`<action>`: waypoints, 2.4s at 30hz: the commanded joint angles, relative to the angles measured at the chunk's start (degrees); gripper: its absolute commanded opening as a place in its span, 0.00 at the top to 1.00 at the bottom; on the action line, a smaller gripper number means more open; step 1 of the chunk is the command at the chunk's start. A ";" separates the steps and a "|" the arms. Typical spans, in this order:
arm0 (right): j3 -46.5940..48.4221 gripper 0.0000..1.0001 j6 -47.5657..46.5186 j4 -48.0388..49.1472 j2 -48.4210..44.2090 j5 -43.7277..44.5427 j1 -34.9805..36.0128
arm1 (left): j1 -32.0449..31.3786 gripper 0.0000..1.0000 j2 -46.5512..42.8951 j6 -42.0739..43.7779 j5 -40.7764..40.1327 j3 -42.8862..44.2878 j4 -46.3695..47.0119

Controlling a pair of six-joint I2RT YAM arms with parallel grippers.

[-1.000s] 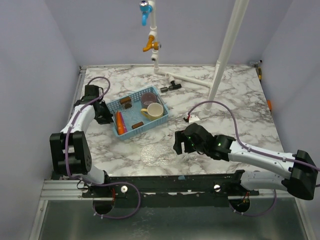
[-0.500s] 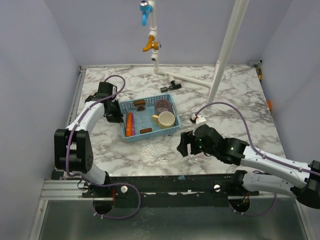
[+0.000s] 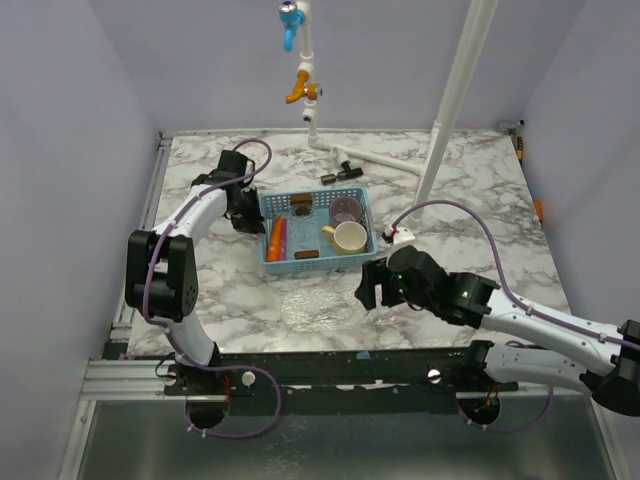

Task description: Prepare toiletry sets of a toothbrush and toothpaste on the tray

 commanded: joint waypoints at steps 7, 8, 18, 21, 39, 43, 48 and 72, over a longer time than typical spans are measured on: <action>2.87 0.20 3.06 -3.53 0.56 6.59 0.31 | -5.21 1.00 2.50 -5.81 5.88 4.82 4.93; 3.09 0.20 3.25 -3.69 0.76 6.75 0.31 | -5.41 1.00 2.65 -6.07 5.98 4.97 5.06; 4.08 0.19 5.28 -4.94 1.72 8.46 0.32 | -6.06 1.00 3.82 -7.18 5.75 4.62 6.78; 5.06 0.18 5.74 -5.29 2.70 9.04 0.32 | -6.06 0.95 3.75 -6.96 5.40 4.74 6.94; 19.29 0.18 -2.75 -8.53 15.82 12.16 0.31 | -6.06 0.46 -2.83 -3.31 -2.03 9.09 1.46; 22.80 0.20 -6.02 -8.72 19.76 13.59 0.14 | -6.06 0.42 -7.36 -2.97 -4.54 7.56 0.98; 24.77 0.27 -9.89 -7.32 23.70 12.68 -2.20 | -6.06 0.36 -14.86 -1.61 -5.52 3.63 1.30; 31.64 0.48 -18.01 -3.28 39.31 2.61 -12.44 | -6.06 0.01 -49.08 2.63 1.80 -23.75 13.49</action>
